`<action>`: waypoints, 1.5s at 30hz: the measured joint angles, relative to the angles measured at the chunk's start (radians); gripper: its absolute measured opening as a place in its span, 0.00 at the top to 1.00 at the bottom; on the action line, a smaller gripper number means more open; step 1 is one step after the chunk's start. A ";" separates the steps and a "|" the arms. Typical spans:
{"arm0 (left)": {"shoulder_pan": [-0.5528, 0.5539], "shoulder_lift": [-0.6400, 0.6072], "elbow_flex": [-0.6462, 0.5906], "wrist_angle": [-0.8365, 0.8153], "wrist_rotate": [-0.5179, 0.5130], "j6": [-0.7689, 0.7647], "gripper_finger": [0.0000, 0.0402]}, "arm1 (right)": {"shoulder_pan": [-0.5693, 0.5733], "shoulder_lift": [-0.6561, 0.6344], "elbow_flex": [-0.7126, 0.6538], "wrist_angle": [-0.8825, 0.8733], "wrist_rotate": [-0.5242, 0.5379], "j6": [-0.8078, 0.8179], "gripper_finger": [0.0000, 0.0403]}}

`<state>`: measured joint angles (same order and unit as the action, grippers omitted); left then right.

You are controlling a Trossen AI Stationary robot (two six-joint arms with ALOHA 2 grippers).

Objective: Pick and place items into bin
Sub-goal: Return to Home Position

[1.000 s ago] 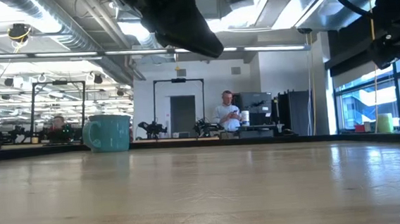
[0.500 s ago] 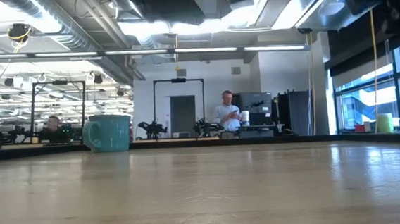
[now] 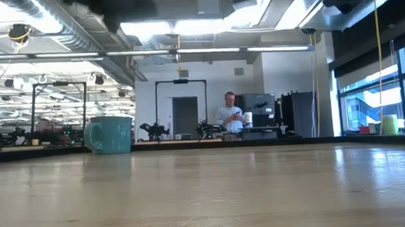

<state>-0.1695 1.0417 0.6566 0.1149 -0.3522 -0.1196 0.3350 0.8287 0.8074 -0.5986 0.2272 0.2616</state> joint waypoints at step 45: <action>0.582 -0.872 -0.649 0.060 0.276 -0.016 0.81 | -0.430 -0.826 -0.420 0.187 -0.072 -0.166 0.66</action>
<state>0.4127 0.1697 0.0078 0.1745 -0.0763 -0.1356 -0.0952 0.0024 0.3873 -0.4115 0.1555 0.0956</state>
